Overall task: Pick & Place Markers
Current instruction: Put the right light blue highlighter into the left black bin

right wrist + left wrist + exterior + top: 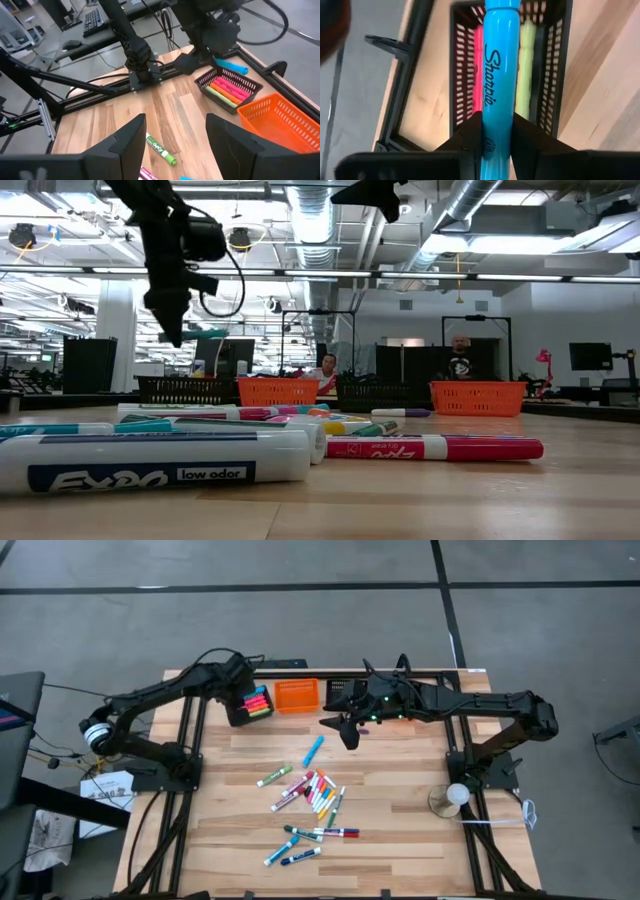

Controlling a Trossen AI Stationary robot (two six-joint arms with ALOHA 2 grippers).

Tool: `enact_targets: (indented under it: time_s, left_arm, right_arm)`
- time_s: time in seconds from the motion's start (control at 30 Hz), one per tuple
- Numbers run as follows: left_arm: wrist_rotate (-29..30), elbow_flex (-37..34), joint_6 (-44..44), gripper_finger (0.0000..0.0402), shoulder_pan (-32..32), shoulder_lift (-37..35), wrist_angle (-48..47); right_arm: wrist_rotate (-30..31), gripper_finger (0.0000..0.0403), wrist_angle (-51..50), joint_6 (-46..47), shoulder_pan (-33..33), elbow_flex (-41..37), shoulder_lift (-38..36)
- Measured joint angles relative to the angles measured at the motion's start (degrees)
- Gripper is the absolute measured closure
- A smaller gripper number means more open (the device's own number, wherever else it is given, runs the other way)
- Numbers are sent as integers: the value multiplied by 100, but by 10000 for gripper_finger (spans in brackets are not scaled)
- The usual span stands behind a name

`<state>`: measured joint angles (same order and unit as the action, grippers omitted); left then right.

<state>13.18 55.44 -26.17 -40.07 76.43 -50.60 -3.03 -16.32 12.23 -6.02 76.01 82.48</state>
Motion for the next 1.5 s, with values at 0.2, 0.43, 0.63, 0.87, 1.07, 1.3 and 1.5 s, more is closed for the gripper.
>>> enact_targets:
  time_s: [0.2,0.43,0.63,0.87,1.07,1.3,1.5]
  left_arm:
    - [9,0,-212,336,-37,428,5]
    - [-107,0,-212,336,-367,1122,133]
    - [-443,0,-382,336,-691,1414,551]
    - [-469,0,-789,336,-844,1494,574]
    - [-615,0,-813,336,-887,1496,606]
    - [-653,0,-852,336,-910,1496,609]
    - [-640,0,-852,322,-923,1496,604]
  right_arm:
    - [0,209,0,-11,2,0,0]
    - [0,205,0,-14,2,0,2]
    - [0,206,0,-20,4,-2,2]
    - [-4,209,0,-20,4,-2,2]
    - [-4,211,0,-20,2,-2,2]
    - [-7,211,0,-20,2,-2,2]
    - [-11,209,0,-18,2,-4,2]
